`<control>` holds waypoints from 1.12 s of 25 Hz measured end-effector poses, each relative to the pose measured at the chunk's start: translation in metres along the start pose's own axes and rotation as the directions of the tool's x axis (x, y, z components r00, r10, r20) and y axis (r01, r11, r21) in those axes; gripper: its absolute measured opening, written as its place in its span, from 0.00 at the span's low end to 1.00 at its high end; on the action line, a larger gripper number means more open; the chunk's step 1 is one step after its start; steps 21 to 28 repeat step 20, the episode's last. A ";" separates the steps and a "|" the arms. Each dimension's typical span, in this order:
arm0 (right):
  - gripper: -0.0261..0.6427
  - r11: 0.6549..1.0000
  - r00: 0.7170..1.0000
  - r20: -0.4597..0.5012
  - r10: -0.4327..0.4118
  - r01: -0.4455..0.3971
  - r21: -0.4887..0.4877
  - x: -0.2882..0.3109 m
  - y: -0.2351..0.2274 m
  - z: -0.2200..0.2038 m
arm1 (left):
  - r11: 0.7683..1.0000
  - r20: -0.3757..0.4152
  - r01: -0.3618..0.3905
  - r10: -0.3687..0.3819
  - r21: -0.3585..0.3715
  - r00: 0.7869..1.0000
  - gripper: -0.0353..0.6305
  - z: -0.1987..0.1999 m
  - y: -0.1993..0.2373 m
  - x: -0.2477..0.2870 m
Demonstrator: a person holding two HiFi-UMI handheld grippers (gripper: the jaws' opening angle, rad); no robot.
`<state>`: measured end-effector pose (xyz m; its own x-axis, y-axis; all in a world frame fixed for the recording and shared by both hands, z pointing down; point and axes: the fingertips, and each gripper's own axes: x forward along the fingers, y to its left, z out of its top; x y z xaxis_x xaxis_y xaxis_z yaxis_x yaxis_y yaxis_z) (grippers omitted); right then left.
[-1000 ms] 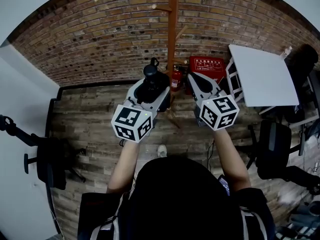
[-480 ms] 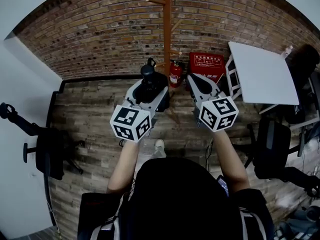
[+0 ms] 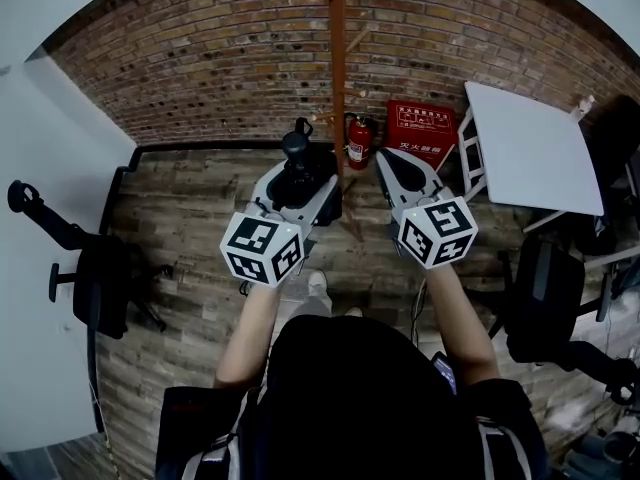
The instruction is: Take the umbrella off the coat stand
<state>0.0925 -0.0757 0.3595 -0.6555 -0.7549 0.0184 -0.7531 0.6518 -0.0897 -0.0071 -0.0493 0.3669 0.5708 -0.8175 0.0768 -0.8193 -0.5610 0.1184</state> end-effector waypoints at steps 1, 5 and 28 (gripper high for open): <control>0.08 1.000 1.000 0.003 0.003 -0.003 0.001 -0.002 0.001 0.000 | 1.000 0.000 -0.004 0.004 0.000 1.000 0.47 0.000 -0.001 -0.002; 0.08 1.000 1.000 0.008 0.016 -0.016 0.005 -0.005 0.004 0.000 | 1.000 0.000 -0.018 0.018 0.000 1.000 0.47 -0.002 -0.003 -0.006; 0.08 1.000 1.000 0.003 0.019 -0.019 -0.017 0.015 0.020 0.007 | 1.000 0.016 -0.009 0.009 -0.011 1.000 0.47 0.006 0.019 -0.019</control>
